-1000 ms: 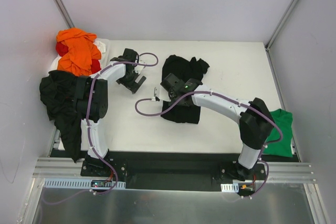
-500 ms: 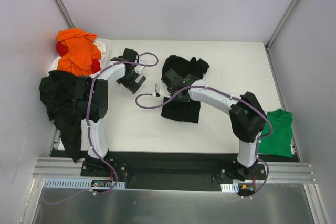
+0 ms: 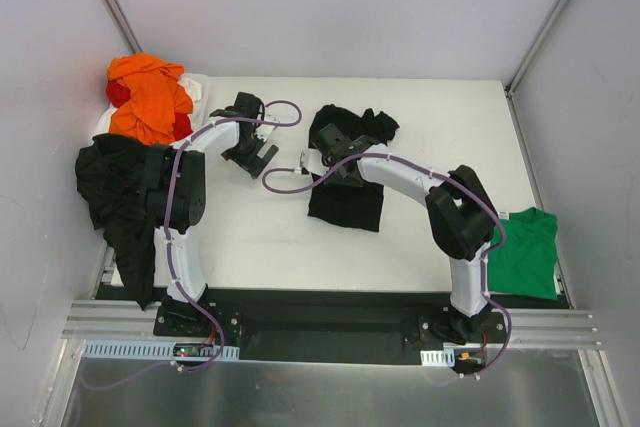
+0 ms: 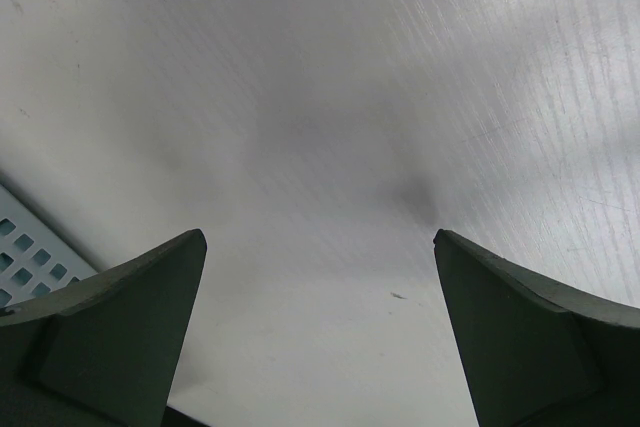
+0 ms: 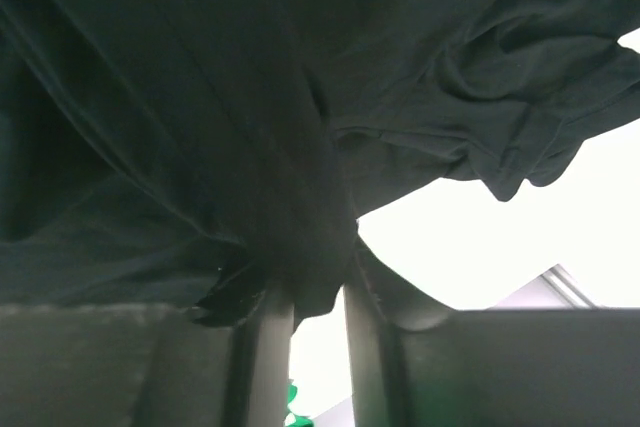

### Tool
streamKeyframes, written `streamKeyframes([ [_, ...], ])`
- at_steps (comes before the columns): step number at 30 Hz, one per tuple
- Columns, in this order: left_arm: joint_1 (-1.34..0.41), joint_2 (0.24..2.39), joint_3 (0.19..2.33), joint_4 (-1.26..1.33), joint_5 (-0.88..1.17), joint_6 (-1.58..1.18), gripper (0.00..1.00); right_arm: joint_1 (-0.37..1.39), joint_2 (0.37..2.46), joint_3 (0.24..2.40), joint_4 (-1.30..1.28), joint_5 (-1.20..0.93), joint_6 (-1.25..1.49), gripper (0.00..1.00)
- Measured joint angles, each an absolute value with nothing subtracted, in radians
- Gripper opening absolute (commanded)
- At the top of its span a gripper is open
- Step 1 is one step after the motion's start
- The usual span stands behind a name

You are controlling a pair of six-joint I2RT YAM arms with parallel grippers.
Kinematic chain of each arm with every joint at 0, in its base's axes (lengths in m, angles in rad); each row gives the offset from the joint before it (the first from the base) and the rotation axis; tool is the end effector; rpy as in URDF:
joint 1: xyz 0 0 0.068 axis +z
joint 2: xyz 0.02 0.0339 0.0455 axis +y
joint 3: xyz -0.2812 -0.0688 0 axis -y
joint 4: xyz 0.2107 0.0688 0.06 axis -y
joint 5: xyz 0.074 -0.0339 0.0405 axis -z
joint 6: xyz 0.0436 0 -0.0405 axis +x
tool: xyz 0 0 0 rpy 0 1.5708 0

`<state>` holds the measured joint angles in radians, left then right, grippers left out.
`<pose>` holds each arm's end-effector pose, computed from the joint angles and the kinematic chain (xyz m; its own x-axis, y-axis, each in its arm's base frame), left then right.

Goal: Fold and stack the t-shirts
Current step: Fold the folded rectangular tshirt in 1/3 of the way

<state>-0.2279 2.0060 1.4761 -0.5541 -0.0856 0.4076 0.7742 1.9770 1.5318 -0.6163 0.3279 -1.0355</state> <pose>0.3960 -0.0880 0.2100 -0.7167 0.5717 -0.3995 0.5122 0.8202 0.2548 0.2982 0.2719 0.2346 0.1543 -0.9880 -0.0069 -0.8173 -0.1238 -0.5628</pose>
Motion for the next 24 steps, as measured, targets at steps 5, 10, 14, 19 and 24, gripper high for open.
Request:
streamKeyframes([
  [5, -0.228, 2.006, 1.476, -0.554, -0.085, 0.408, 0.99, 0.761, 1.985, 1.541, -0.606, 0.329, -1.04, 0.59],
  [10, -0.228, 2.006, 1.476, -0.554, -0.085, 0.408, 1.0, 0.758, 1.985, 1.545, -0.598, 0.332, -1.04, 0.64],
  [14, -0.228, 2.006, 1.476, -0.554, -0.085, 0.408, 0.99, 0.758, 1.983, 1.545, -0.598, 0.333, -1.036, 0.64],
  [19, -0.228, 2.006, 1.476, -0.554, -0.083, 0.408, 1.0, 0.764, 1.943, 1.533, -0.601, 0.332, -1.022, 0.65],
  [24, -0.228, 2.006, 1.477, -0.554, -0.082, 0.408, 0.99, 0.799, 1.848, 1.48, -0.603, 0.331, -1.002, 0.65],
])
